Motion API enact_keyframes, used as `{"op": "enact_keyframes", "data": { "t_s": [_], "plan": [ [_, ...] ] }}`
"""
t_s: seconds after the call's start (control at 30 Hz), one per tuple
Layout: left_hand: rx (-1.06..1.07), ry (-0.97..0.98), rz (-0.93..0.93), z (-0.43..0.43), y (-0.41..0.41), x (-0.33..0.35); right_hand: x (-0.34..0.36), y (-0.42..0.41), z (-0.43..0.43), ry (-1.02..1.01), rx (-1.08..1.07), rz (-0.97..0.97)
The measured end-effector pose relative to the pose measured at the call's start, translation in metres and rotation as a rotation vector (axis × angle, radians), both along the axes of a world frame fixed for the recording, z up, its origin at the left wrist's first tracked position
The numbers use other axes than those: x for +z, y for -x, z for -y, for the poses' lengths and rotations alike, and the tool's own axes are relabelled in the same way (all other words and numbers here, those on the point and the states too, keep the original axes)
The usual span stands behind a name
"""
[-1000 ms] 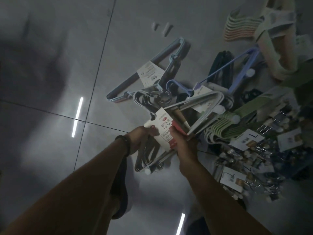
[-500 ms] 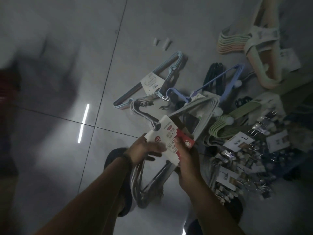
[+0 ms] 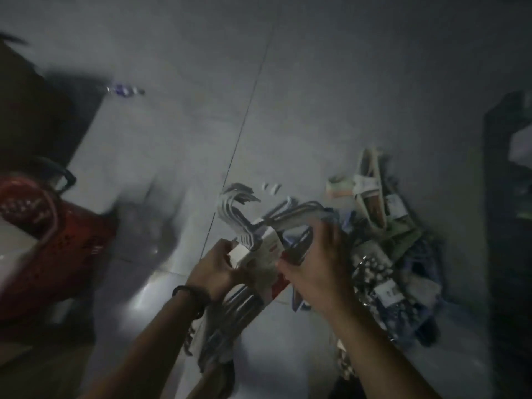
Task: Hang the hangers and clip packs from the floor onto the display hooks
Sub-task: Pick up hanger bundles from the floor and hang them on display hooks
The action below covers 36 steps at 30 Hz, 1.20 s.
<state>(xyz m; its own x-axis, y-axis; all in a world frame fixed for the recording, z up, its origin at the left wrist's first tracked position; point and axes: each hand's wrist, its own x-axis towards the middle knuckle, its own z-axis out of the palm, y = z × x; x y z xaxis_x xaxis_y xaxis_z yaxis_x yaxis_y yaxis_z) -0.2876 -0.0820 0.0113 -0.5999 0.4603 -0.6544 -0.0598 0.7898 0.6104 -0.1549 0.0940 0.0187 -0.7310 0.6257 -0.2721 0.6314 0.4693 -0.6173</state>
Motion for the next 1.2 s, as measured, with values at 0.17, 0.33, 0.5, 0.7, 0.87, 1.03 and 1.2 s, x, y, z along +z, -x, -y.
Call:
{"op": "enact_keyframes", "data": {
  "t_s": [0.17, 0.33, 0.5, 0.7, 0.87, 1.03, 1.2],
  "plan": [
    [-0.404, -0.03, -0.295, -0.071, 0.013, 0.156, 0.17, 0.012, -0.087, -0.044, 0.462, 0.139],
    [-0.706, -0.126, -0.505, -0.138, 0.001, 0.321, 0.335, -0.028, -0.143, -0.082, 0.399, 0.183],
    [-0.811, -0.283, -0.837, -0.193, -0.041, 0.47, 0.46, -0.1, -0.168, -0.06, 0.082, -0.144],
    [-0.095, -0.696, -1.176, -0.207, -0.123, 0.546, 0.566, -0.181, -0.18, 0.161, -0.432, -0.555],
    [-0.136, -0.941, 0.009, -0.241, -0.174, 0.595, 0.632, -0.235, -0.145, 0.354, -0.699, -0.935],
    [-0.543, -1.142, 0.581, -0.269, -0.233, 0.661, 0.671, -0.289, -0.093, 0.373, -0.85, -1.071],
    [-0.605, -1.14, 0.655, -0.257, -0.318, 0.699, 0.704, -0.351, -0.023, -0.037, -1.04, -0.94]
  ]
}}
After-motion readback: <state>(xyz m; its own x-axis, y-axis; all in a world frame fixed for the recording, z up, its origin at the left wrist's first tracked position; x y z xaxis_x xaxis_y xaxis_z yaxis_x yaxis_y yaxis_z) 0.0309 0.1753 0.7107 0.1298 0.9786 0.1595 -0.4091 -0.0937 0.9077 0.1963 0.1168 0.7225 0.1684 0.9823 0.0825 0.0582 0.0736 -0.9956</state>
